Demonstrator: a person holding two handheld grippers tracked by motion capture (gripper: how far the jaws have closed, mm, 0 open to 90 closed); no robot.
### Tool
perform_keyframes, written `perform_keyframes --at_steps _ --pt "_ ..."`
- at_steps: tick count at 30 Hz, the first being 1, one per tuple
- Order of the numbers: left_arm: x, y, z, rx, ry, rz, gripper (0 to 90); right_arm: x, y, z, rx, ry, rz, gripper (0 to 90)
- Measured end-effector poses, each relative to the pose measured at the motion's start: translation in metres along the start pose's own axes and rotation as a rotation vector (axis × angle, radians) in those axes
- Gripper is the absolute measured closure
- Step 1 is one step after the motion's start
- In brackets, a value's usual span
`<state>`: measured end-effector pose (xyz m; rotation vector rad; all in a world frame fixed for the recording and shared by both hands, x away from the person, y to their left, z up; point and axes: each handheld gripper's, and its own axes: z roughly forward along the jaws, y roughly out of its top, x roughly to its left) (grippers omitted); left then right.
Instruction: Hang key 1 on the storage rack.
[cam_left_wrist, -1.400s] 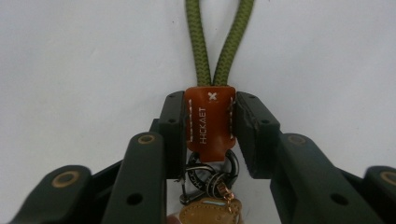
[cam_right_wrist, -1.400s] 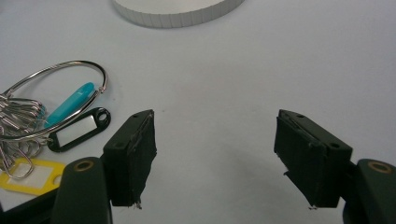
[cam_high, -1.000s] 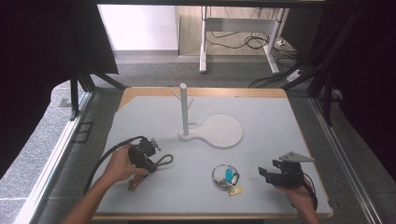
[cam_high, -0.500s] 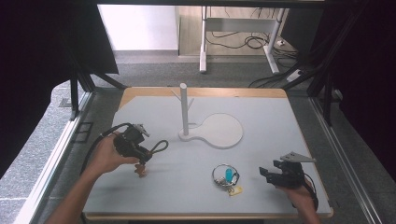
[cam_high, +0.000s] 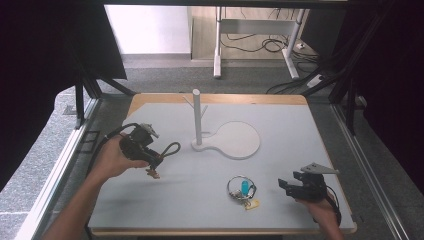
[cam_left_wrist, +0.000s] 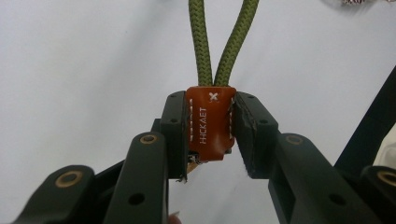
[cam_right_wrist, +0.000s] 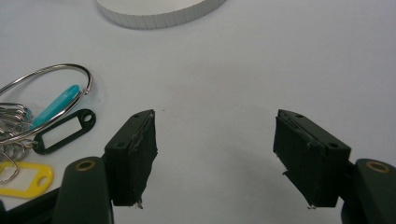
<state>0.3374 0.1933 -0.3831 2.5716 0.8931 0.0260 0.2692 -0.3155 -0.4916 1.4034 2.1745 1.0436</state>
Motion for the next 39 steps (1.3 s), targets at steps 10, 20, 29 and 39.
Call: perform_keyframes --at_steps 10,20,29,39 --pt "0.003 0.013 -0.009 -0.016 0.019 -0.003 66.7 -0.001 0.000 0.000 0.001 -0.001 0.008 30.7" --pt "0.009 0.022 -0.019 -0.032 0.026 -0.018 66.7 -0.002 0.000 -0.001 -0.001 -0.001 0.006 30.7" --pt "0.015 0.028 -0.031 -0.091 0.048 -0.043 66.7 -0.002 -0.001 0.000 0.004 -0.002 0.005 30.8" --pt "0.022 0.040 -0.044 -0.149 0.066 -0.057 66.7 -0.002 -0.001 0.001 0.008 -0.004 0.005 30.7"
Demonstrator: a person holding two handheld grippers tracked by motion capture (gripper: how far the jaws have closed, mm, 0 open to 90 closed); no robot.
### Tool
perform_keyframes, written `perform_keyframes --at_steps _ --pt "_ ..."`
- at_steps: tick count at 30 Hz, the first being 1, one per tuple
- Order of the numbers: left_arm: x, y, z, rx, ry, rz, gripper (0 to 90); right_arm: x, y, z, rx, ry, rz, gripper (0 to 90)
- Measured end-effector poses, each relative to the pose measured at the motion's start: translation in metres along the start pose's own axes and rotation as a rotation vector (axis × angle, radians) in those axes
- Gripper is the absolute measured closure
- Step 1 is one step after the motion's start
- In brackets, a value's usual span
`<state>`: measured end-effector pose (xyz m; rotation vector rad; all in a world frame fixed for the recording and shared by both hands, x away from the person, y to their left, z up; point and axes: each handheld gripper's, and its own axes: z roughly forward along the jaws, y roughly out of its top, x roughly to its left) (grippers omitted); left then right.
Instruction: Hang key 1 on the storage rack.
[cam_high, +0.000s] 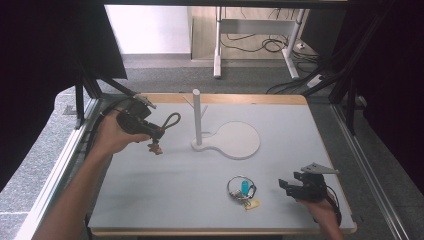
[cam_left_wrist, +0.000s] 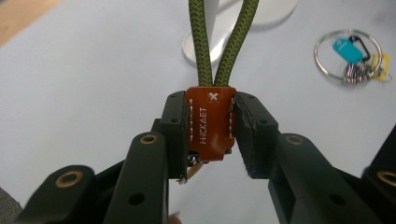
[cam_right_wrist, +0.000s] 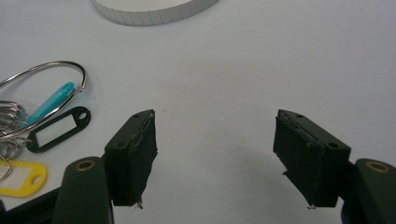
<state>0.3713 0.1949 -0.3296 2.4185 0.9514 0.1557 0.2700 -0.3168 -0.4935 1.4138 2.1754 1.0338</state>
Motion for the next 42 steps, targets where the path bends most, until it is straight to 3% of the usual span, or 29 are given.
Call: perform_keyframes --at_steps 3,9,18,24,42 --pt "0.002 0.004 -0.003 -0.013 -0.009 0.001 66.7 0.000 0.000 0.000 0.000 -0.001 0.000 30.7" --pt "0.003 0.012 -0.002 0.011 -0.006 0.028 66.7 0.000 0.000 0.001 0.001 -0.003 0.003 30.8" --pt "0.010 0.023 -0.002 0.023 -0.027 0.029 66.8 -0.001 0.000 0.001 0.003 -0.003 0.004 30.7" --pt "0.014 0.029 -0.005 0.004 -0.052 0.018 66.7 -0.002 -0.001 0.001 0.004 -0.004 0.005 30.7" --pt "0.029 0.034 -0.002 0.025 -0.050 -0.019 66.8 -0.002 0.000 0.002 0.007 -0.006 0.005 31.2"
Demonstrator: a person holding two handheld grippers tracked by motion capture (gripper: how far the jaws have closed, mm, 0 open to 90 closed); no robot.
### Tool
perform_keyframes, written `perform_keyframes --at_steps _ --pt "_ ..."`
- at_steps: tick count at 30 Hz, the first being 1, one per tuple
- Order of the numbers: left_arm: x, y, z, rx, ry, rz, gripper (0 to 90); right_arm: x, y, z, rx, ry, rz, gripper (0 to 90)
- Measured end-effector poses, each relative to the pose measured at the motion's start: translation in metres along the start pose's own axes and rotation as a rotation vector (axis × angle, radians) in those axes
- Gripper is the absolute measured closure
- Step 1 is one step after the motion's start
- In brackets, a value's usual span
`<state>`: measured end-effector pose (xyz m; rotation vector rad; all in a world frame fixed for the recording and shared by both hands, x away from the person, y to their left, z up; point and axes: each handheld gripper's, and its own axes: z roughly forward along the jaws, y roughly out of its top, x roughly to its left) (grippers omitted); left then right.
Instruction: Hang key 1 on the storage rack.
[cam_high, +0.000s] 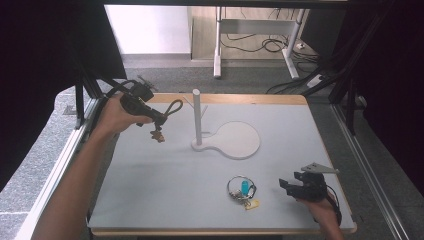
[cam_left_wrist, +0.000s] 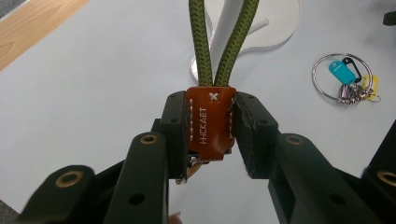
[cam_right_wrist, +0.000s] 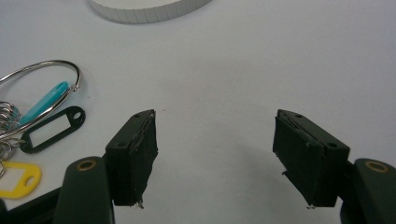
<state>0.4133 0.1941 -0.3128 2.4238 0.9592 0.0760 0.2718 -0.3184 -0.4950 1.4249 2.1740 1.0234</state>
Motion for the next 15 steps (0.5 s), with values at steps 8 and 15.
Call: perform_keyframes --at_steps 8,15 --pt "0.005 0.005 0.000 -0.002 -0.007 -0.011 66.8 0.000 0.000 0.000 0.002 0.000 0.005 31.2" --pt "0.012 0.008 0.001 -0.004 -0.008 -0.029 66.8 -0.001 0.000 0.000 0.001 0.000 0.003 31.2"
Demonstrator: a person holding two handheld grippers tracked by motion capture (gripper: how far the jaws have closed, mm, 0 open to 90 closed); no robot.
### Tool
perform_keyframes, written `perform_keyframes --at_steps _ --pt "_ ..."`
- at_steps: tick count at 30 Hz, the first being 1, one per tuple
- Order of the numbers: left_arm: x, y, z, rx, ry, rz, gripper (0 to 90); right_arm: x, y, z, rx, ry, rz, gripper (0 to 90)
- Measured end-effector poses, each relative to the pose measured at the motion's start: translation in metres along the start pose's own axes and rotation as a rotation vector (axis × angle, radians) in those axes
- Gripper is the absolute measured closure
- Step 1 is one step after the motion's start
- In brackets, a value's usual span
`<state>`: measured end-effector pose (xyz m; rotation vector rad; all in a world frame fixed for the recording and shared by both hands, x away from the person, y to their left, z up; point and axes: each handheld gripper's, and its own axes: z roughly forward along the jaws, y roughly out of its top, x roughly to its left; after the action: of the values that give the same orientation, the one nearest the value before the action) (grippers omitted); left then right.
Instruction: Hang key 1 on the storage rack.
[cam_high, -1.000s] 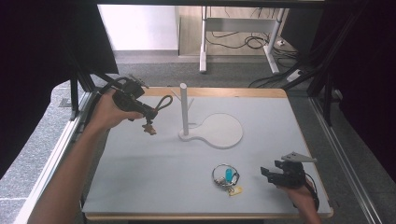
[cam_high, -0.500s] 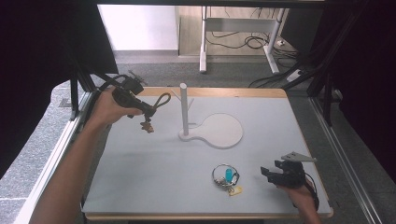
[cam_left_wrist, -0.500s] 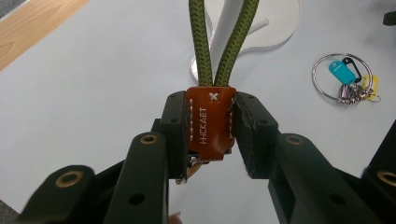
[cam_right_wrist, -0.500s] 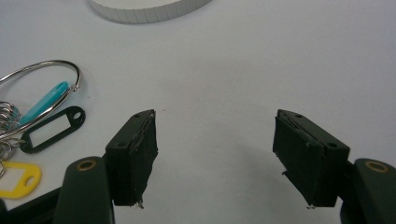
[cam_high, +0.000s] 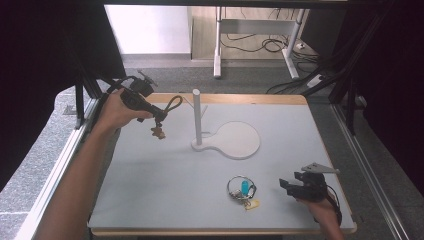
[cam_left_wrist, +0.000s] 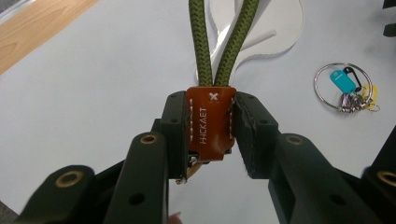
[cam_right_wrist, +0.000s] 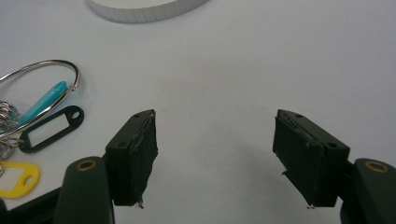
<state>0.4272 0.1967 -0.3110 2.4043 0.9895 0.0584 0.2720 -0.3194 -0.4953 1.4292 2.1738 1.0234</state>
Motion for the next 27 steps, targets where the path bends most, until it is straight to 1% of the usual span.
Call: perform_keyframes --at_steps 10,17,20,23,27 --pt "0.006 0.006 -0.003 -0.001 0.011 -0.023 66.8 0.000 0.000 0.001 0.005 0.002 0.000 31.2" --pt "0.006 0.015 -0.001 -0.004 0.002 -0.025 66.8 0.000 0.000 0.001 0.005 0.003 0.000 31.2" --pt "0.006 0.019 0.000 0.000 0.003 -0.018 66.7 -0.001 0.000 0.001 0.004 0.002 -0.001 31.2" --pt "0.007 0.022 0.003 -0.005 -0.003 -0.029 66.8 -0.001 0.000 0.001 0.005 0.003 -0.003 31.2" --pt "0.008 0.024 0.010 0.006 -0.005 -0.029 66.8 0.000 0.000 0.001 0.005 0.004 -0.005 31.2"
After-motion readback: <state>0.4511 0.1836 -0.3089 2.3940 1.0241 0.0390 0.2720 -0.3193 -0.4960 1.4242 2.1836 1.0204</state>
